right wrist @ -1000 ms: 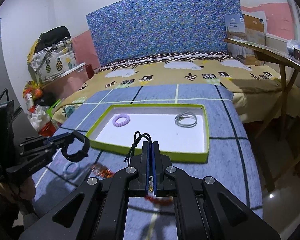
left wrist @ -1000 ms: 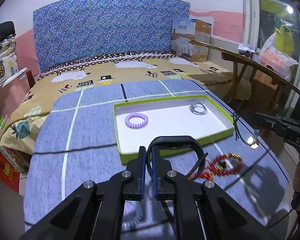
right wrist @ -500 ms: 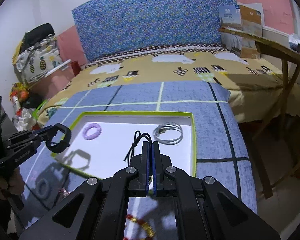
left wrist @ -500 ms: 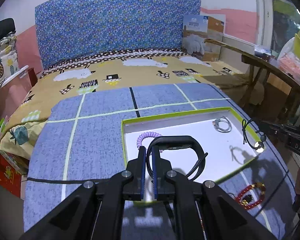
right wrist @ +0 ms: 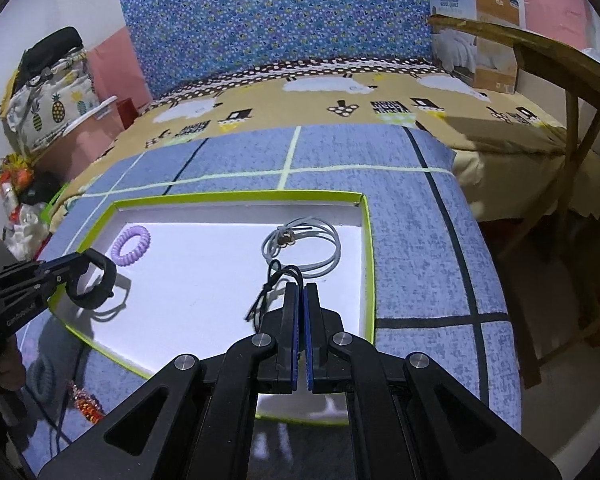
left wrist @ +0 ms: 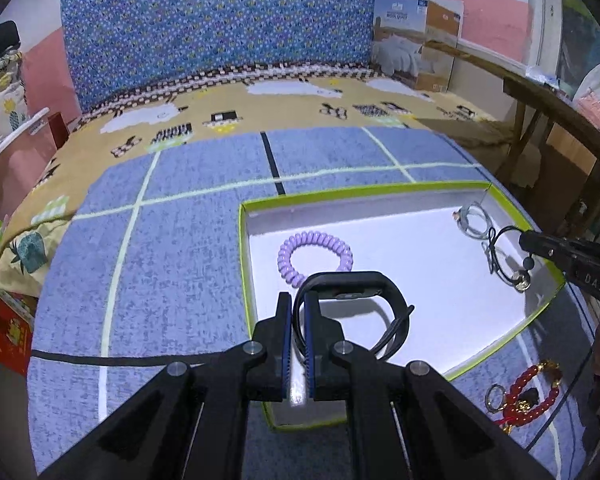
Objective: Organize jewelry
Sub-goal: 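Carry the black band into the green box while the right tool releases the black bracelet, then open the left tool over the box and withdraw both tools from it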
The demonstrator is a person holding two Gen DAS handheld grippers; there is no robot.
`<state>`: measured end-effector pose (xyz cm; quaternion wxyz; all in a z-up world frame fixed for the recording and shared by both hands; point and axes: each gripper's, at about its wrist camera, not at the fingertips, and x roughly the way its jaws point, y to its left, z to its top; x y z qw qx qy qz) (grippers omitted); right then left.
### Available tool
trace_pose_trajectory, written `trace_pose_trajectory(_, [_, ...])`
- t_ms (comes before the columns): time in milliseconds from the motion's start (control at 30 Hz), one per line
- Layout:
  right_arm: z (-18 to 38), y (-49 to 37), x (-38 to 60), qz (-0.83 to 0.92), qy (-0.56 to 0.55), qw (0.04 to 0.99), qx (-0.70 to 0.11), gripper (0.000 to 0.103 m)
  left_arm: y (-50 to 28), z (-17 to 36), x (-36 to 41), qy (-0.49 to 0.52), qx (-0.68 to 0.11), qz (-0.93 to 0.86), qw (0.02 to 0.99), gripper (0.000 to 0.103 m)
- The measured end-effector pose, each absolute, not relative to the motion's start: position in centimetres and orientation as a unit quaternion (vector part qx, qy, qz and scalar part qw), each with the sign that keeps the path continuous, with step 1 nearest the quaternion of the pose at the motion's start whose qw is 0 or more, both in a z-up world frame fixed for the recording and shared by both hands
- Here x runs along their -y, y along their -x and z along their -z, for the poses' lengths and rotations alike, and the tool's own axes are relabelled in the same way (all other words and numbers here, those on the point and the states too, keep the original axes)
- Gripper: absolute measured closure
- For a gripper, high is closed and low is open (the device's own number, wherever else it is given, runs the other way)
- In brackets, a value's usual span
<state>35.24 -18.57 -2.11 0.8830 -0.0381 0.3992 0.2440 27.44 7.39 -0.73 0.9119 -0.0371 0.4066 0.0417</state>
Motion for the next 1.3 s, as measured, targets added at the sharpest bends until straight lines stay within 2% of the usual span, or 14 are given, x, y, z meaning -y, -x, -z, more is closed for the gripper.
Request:
trace_pose_trajectory(233, [2.4, -35.9, 18.1, -0.237, 0.048, 0.882, -0.403, 0.101, -29.2, 1.4, -7.9, 0.045, -0.431, -0.048, 0.900, 0.097])
trace_pose_trajectory(567, [2.8, -36.5, 18.0, -0.227, 0.060, 0.881, -0.410, 0.101, -29.7, 1.3, -8.0, 0.036, -0.421, -0.059, 0.905, 0.096])
trace_pose_trajectory(600, [2.8, -36.4, 18.0, -0.226, 0.060, 0.882, -0.410, 0.100, -29.6, 1.2, -7.9, 0.034, -0.419, -0.060, 0.906, 0.096])
trace_pose_trajectory(667, [2.8, -36.2, 17.9, -0.227, 0.060, 0.882, -0.409, 0.090, -29.2, 1.0, -7.8, 0.029, -0.412, -0.060, 0.909, 0.096])
trace_pose_trajectory(1067, [0.6, -32.6, 18.2, -0.240, 0.063, 0.894, -0.372, 0.088, -26.3, -1.0, -7.6, 0.034, -0.380, -0.052, 0.923, 0.095])
trace_pose_trajectory(1133, [-0.2, -31.2, 18.6, -0.243, 0.055, 0.898, -0.363, 0.088, -25.3, -1.6, -7.4, 0.036, -0.371, -0.051, 0.927, 0.092])
trace_pose_trajectory(1233, [-1.0, -29.2, 19.1, -0.248, 0.045, 0.902, -0.351, 0.088, -23.4, -2.6, -6.9, 0.037, -0.353, -0.047, 0.934, 0.081])
trace_pose_trajectory(1300, [-1.4, -27.6, 19.4, -0.247, 0.042, 0.905, -0.343, 0.088, -21.9, -3.2, -6.6, 0.037, -0.342, -0.046, 0.938, 0.081])
